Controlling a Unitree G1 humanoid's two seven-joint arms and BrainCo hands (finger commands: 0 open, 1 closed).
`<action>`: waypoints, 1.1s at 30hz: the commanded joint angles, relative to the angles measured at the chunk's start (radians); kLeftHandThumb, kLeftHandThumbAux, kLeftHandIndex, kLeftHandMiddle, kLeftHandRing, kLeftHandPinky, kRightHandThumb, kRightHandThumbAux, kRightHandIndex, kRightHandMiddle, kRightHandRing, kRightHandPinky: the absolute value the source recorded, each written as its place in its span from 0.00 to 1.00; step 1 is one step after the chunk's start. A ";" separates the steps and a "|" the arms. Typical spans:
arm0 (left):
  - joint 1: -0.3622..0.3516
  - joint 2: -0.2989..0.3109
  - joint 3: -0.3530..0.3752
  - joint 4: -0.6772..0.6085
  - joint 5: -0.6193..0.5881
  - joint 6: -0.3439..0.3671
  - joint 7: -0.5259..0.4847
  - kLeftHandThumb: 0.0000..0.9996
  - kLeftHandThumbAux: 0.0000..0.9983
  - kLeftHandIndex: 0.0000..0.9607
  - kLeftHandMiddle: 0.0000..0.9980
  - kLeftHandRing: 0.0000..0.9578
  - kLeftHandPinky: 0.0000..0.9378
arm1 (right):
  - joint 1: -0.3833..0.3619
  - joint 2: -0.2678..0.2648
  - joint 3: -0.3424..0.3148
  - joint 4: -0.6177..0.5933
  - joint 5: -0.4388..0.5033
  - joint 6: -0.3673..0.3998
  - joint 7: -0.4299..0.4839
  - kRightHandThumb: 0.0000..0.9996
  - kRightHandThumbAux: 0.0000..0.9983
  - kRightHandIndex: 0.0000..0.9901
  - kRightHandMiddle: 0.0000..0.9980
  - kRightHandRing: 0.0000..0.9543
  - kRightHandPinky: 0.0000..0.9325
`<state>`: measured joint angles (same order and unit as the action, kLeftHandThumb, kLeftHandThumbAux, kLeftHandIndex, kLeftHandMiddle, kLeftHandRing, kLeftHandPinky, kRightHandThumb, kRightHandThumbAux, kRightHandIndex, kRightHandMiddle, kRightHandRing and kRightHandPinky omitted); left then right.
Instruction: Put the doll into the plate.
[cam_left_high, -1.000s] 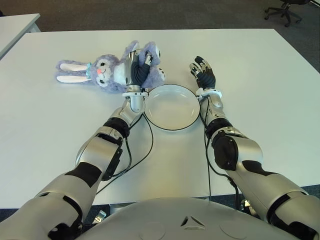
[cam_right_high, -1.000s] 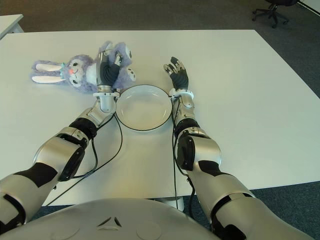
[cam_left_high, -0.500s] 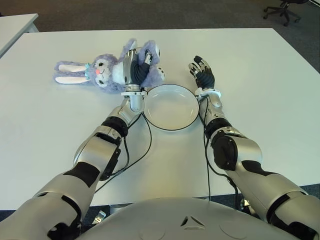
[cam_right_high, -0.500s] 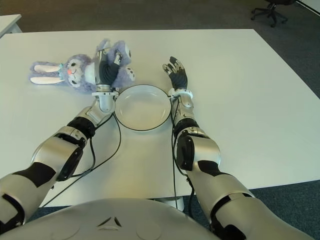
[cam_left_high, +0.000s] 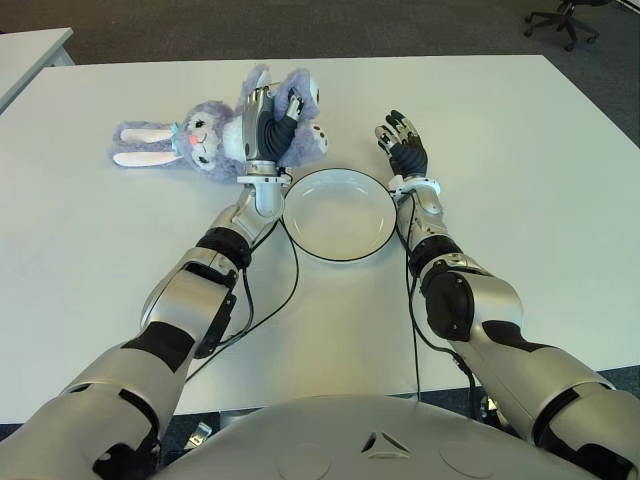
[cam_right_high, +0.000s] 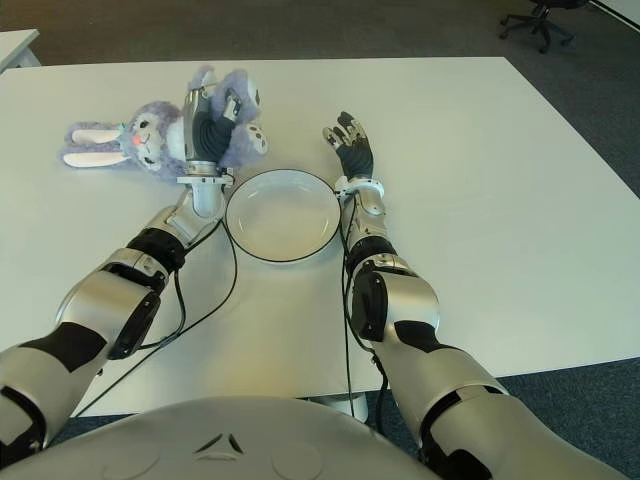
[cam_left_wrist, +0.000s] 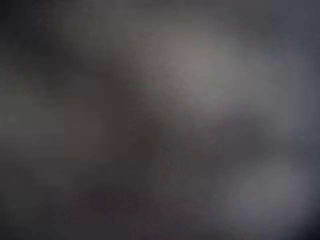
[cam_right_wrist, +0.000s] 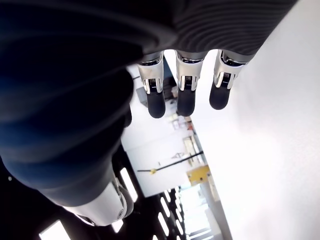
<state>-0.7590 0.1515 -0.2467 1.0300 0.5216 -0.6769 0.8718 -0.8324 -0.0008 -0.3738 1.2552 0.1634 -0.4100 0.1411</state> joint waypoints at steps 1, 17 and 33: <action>-0.018 0.020 -0.003 -0.014 0.019 0.000 -0.009 0.86 0.66 0.82 0.88 0.93 0.95 | 0.105 0.025 -0.008 0.064 0.009 0.050 -0.011 0.43 0.84 0.14 0.11 0.08 0.09; -0.026 0.024 0.022 -0.033 -0.035 -0.061 -0.117 0.91 0.65 0.82 0.88 0.92 0.95 | 0.102 0.026 -0.004 0.065 0.003 0.048 -0.015 0.43 0.83 0.15 0.10 0.08 0.09; -0.077 0.026 0.014 -0.060 0.008 -0.048 -0.125 0.91 0.65 0.85 0.90 0.93 0.93 | 0.099 0.026 -0.001 0.066 0.001 0.051 -0.017 0.41 0.84 0.15 0.10 0.08 0.09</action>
<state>-0.8083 0.1660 -0.2208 0.9865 0.4987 -0.7356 0.7415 -0.8335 0.0004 -0.3711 1.2553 0.1616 -0.4100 0.1387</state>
